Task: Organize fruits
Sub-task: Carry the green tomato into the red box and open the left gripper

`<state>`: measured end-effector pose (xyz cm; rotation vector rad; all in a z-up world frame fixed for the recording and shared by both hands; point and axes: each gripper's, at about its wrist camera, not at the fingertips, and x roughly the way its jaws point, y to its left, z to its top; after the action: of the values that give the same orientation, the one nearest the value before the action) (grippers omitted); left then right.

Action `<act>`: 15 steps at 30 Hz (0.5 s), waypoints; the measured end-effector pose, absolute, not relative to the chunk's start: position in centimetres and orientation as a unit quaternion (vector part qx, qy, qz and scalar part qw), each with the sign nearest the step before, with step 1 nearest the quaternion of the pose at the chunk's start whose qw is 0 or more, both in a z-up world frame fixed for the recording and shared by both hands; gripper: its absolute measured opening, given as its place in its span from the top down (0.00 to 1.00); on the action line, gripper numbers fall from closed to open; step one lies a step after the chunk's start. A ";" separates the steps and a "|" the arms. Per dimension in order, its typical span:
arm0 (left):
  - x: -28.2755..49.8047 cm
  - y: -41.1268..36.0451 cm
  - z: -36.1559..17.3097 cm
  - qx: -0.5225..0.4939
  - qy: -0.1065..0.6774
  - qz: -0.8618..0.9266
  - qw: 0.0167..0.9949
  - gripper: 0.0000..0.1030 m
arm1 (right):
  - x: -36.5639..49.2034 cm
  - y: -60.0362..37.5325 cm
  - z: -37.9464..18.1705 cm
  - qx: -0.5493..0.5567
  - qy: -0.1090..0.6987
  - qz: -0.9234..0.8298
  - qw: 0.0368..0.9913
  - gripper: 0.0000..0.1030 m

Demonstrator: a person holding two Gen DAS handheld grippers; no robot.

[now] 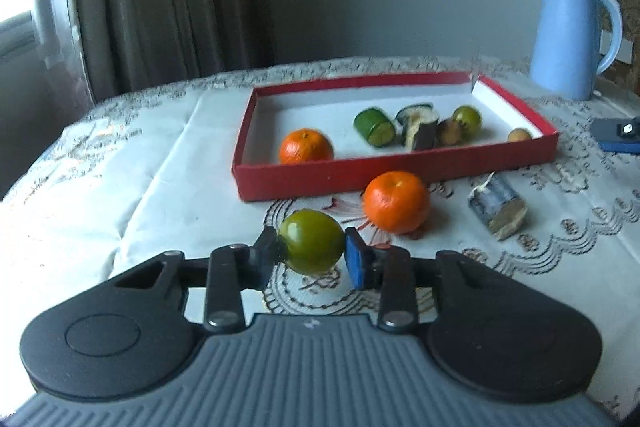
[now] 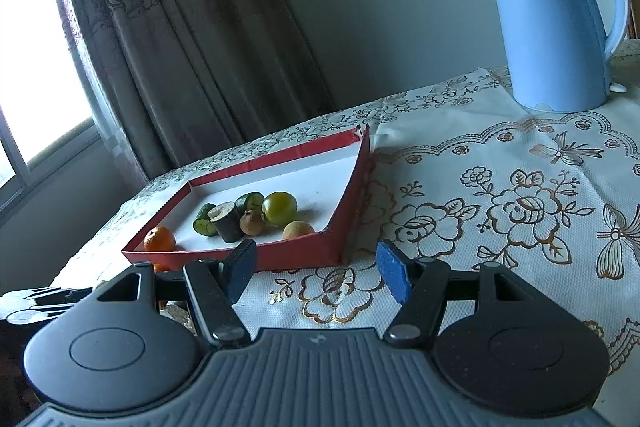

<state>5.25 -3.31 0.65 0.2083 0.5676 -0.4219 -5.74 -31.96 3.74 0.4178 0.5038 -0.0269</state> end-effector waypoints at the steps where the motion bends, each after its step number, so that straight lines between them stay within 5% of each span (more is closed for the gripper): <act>1: 5.1 -3.5 1.0 0.101 0.272 -0.206 0.934 0.69 | -5.7 -32.0 3.7 0.205 0.248 -0.014 0.947 0.36; 15: 10.2 -9.8 3.7 0.092 0.257 -0.181 0.945 0.68 | -5.5 -31.9 3.8 0.204 0.247 -0.008 0.947 0.36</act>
<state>10.18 -9.80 3.71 0.1872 0.5240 -0.3679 -5.47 -31.90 3.77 0.4144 0.5033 -0.0158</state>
